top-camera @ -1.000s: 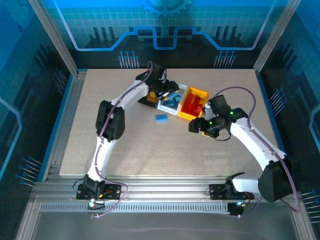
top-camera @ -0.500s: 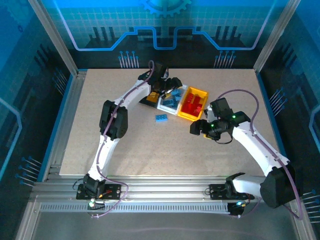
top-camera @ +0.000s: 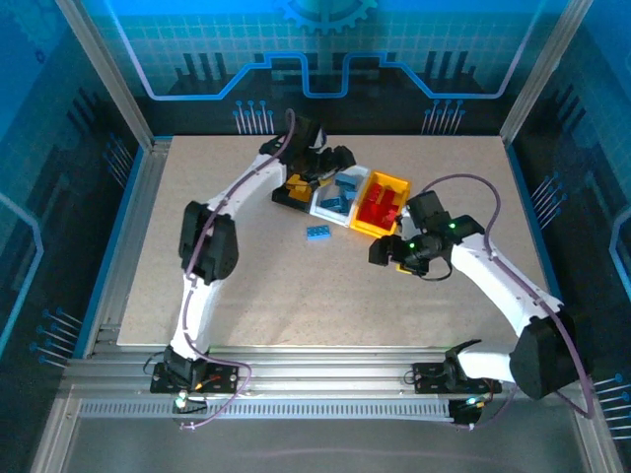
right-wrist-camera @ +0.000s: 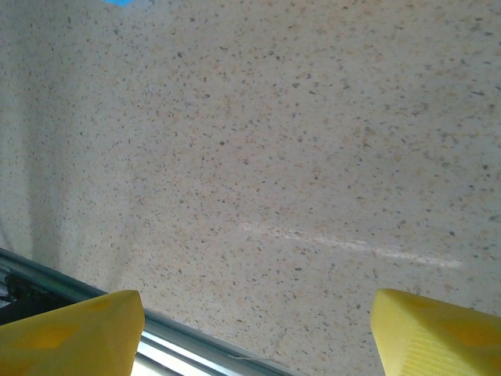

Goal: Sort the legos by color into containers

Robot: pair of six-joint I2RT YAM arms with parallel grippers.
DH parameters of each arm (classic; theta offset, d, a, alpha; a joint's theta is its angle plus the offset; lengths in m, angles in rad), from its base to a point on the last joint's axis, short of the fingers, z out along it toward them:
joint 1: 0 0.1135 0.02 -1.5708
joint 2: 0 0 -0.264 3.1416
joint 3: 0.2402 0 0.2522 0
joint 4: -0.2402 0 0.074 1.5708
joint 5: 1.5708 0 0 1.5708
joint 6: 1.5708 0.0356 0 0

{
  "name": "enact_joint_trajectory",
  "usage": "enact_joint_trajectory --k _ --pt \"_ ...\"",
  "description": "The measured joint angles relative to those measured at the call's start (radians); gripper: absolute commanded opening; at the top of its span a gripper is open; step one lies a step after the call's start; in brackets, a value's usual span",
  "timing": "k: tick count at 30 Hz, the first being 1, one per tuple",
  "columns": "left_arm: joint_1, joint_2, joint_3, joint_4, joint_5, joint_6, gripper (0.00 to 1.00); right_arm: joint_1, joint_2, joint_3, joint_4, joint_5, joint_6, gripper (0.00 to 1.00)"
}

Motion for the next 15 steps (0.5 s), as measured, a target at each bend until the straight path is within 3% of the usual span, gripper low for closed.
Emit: enact_joint_trajectory --k 8,15 --pt "-0.001 -0.55 -0.494 -0.058 -0.093 0.13 0.83 0.091 0.166 0.14 0.026 0.02 -0.02 0.78" --pt "-0.001 -0.95 -0.927 -0.147 -0.158 0.128 0.88 0.253 0.336 0.313 0.043 0.2 -0.038 0.83"
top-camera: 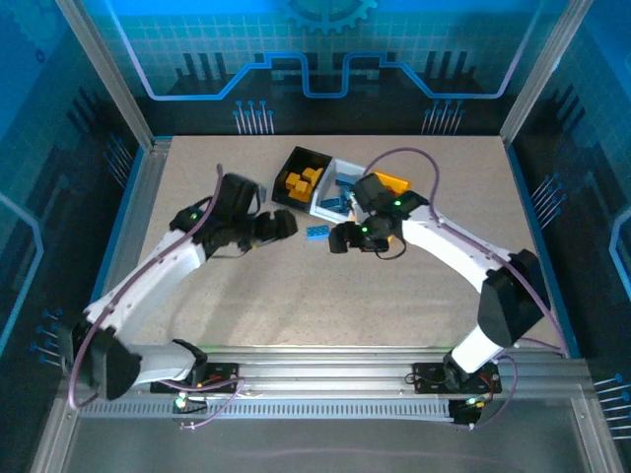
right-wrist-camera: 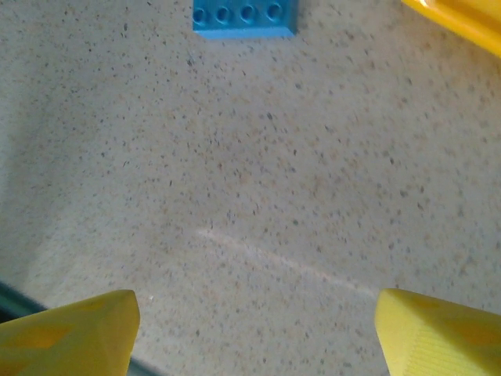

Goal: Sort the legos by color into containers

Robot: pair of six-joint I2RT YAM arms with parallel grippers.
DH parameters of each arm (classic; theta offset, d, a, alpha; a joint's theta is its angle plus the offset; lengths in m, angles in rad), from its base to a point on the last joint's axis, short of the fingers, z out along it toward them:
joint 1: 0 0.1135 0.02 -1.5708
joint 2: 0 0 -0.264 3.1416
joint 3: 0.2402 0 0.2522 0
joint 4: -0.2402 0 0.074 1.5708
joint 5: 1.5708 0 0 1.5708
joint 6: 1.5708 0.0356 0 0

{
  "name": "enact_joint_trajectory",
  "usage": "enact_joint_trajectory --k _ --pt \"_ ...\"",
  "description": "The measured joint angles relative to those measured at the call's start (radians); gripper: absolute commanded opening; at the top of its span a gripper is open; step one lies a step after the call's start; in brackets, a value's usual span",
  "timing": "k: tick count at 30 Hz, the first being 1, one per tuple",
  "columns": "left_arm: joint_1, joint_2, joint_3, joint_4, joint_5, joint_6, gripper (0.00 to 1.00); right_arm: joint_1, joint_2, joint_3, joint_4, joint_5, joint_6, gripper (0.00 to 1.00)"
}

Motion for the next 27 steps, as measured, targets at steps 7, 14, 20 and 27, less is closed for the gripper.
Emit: enact_joint_trajectory --k 7,14,20,27 --pt "0.002 -0.245 -0.178 -0.046 -0.014 -0.047 0.99 0.12 0.172 0.114 0.071 0.207 0.017 0.91" --pt "0.017 -0.424 -0.208 -0.073 -0.014 -0.069 0.99 0.156 0.36 0.262 0.074 0.301 0.046 0.96" --pt "0.019 -0.514 -0.253 -0.154 -0.013 -0.04 0.99 0.175 0.47 0.347 0.037 0.357 0.095 0.97" --pt "0.019 -0.599 -0.261 -0.218 -0.013 -0.014 0.99 0.172 0.531 0.388 -0.007 0.385 0.136 0.96"
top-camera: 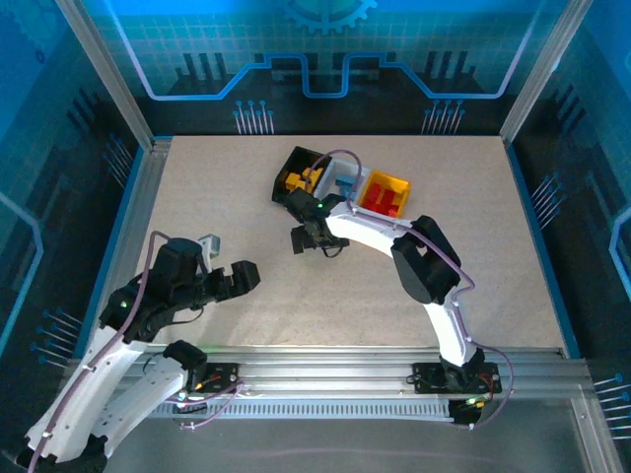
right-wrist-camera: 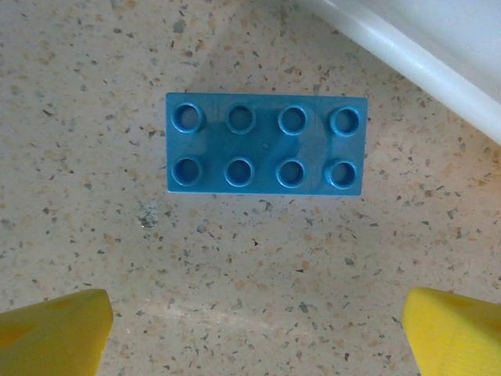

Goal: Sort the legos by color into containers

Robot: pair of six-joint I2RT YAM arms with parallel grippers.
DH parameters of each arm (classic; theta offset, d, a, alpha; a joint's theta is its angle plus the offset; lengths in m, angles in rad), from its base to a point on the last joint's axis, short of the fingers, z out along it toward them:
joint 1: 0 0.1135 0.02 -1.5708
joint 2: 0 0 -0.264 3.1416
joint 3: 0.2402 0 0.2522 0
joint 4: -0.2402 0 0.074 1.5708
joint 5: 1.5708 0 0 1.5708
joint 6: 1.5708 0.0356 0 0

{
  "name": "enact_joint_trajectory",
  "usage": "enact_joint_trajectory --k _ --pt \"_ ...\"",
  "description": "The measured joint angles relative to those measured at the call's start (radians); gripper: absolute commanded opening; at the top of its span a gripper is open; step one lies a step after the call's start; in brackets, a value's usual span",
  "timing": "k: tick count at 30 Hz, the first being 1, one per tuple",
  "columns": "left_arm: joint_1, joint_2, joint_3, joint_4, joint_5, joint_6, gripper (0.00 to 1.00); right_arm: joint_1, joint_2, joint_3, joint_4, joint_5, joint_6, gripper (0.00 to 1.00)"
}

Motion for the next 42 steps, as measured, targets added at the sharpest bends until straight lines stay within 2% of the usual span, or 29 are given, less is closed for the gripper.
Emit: enact_joint_trajectory --k 10,29,42 --pt "0.001 0.003 -0.02 -0.015 0.0 0.024 0.99 -0.032 0.127 0.109 -0.013 -0.027 0.003 0.93" --pt "0.013 0.064 -0.019 -0.014 -0.001 0.071 0.99 -0.062 0.208 0.258 -0.134 -0.085 -0.006 0.9" --pt "0.023 0.075 -0.022 -0.006 0.0 0.072 0.99 -0.063 0.223 0.287 -0.147 -0.081 -0.032 0.89"
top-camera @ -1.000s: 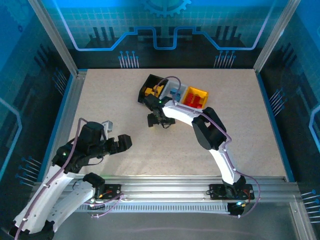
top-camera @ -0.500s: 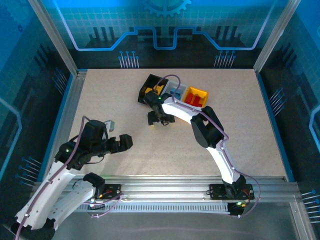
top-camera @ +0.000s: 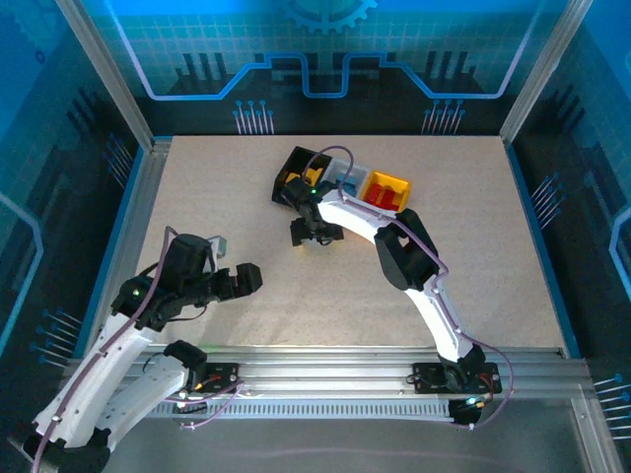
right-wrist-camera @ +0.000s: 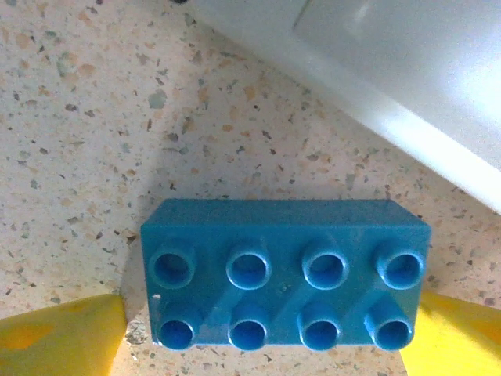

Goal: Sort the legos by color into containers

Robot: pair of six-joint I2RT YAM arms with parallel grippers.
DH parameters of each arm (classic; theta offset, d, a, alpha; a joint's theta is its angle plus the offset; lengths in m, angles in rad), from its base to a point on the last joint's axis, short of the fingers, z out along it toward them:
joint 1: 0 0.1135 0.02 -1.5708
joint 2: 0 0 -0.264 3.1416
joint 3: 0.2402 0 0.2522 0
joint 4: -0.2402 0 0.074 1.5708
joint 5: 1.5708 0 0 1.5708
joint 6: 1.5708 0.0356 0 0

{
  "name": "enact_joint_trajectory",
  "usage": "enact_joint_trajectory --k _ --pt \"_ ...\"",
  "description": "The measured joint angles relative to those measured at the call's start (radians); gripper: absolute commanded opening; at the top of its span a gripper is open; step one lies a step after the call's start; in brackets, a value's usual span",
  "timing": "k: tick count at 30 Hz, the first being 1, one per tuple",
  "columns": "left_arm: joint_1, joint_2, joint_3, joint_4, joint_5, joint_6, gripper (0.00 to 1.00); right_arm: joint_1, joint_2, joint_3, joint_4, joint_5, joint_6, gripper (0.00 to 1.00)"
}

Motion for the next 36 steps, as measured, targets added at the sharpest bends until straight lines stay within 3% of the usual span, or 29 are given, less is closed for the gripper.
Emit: enact_joint_trajectory --k 11,23,29,36 --pt "0.008 0.0 -0.002 0.0 0.001 0.004 0.99 0.0 0.002 0.003 0.009 0.01 -0.007 0.88" --pt "0.011 0.0 -0.002 0.0 0.003 0.003 0.99 -0.04 0.007 0.003 0.087 0.031 0.006 0.72" --pt "0.011 0.0 -0.019 0.018 0.004 -0.004 0.99 -0.048 0.007 0.001 0.097 0.044 -0.001 0.58" --pt "0.012 0.008 -0.043 0.052 0.016 -0.027 0.99 -0.047 -0.035 -0.069 0.132 0.046 -0.002 0.55"
